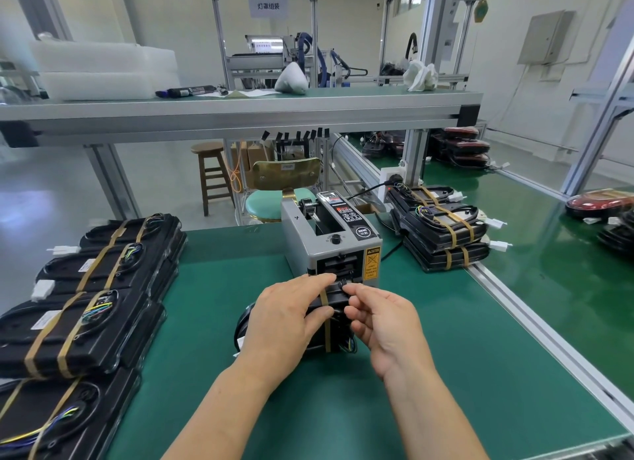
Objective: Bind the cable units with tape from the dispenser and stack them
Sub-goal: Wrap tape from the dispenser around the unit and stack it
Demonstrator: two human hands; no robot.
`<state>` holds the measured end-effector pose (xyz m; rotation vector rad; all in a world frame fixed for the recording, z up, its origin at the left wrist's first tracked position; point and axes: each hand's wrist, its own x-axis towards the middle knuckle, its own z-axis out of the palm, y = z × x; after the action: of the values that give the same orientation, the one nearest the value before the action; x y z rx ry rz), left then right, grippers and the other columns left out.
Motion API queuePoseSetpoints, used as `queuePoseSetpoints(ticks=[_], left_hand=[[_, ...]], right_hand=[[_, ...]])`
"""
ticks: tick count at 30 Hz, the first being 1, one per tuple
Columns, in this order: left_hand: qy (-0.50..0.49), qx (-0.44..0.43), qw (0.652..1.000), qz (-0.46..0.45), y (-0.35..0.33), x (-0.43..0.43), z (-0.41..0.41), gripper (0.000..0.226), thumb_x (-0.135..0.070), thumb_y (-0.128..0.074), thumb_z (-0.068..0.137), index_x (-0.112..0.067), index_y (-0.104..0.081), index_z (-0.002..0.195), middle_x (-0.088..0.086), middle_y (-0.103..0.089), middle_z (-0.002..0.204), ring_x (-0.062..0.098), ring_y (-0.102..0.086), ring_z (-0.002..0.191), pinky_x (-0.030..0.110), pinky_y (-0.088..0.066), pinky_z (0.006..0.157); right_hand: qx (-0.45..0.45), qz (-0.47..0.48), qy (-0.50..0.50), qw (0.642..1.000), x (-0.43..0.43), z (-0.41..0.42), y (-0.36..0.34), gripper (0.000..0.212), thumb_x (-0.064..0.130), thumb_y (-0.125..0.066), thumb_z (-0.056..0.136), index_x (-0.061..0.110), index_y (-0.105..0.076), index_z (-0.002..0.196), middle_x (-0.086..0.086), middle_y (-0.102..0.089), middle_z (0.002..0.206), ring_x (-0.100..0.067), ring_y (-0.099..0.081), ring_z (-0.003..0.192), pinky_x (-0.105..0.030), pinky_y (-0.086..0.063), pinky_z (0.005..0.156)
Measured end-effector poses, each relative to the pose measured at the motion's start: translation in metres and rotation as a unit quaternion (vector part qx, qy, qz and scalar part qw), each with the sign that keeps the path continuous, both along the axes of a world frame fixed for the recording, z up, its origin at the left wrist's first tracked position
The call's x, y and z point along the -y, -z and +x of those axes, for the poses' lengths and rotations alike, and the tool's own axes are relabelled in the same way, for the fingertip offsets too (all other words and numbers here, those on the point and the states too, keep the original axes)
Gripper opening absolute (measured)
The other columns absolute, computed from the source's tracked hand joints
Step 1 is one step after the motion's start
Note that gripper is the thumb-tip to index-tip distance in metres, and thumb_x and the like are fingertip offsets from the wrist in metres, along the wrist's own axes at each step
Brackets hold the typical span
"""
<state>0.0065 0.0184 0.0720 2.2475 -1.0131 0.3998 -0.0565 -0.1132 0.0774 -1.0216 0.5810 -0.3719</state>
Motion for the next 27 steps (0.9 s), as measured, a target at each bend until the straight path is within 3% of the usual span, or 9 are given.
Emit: queuePoseSetpoints(ticks=[18,27], left_hand=[[-0.005,0.016,1.0,0.027,0.0038,0.0012,0.0039,0.037,-0.026,-0.068,0.09,-0.035,-0.065,0.126,-0.01,-0.063,0.129,0.014,-0.057,0.121,0.039,-0.043,0.1],[-0.005,0.027,0.999,0.021,0.0036,0.0023,0.0028,0.034,-0.023,-0.072,0.087,-0.031,-0.069,0.12,-0.006,-0.067,0.122,0.021,-0.063,0.112,0.043,-0.048,0.094]], right_hand=[[0.006,0.012,0.009,1.0,-0.0014,-0.001,0.0005,0.013,0.006,-0.062,0.091,0.006,-0.074,0.086,0.003,-0.062,0.057,-0.005,-0.058,0.045,-0.015,-0.044,0.04],[0.002,-0.069,0.054,0.996,0.0046,-0.0024,0.0057,0.015,0.003,-0.058,0.092,0.005,-0.071,0.085,0.002,-0.061,0.056,-0.008,-0.059,0.046,-0.016,-0.042,0.04]])
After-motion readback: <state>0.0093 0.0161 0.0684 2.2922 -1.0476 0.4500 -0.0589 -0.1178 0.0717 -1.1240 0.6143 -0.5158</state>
